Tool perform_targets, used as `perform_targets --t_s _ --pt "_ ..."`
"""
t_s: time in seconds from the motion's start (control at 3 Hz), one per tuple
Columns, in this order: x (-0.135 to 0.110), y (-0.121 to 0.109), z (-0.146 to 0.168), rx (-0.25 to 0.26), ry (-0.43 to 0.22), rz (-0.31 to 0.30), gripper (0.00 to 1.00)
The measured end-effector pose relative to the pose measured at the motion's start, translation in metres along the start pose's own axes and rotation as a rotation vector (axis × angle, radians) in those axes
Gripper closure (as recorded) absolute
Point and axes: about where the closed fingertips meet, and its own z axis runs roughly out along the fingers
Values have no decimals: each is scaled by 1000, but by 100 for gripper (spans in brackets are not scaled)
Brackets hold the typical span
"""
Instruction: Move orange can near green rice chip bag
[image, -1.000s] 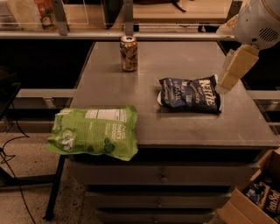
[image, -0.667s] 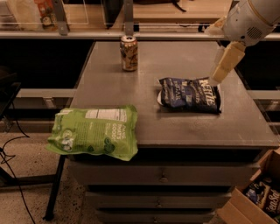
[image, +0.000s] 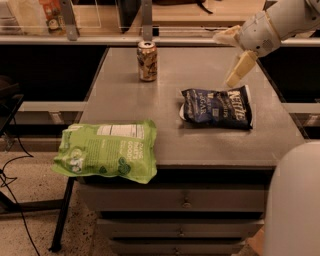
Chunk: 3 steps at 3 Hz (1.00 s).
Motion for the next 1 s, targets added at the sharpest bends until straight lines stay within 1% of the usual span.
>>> perform_targets --t_s 0.33,0.67,1.0 --pt "-14 -21 -8 60 -49 -30 0" --pt "-14 -21 -8 60 -49 -30 0" --pt "-16 -34 0 111 -72 -14 0"
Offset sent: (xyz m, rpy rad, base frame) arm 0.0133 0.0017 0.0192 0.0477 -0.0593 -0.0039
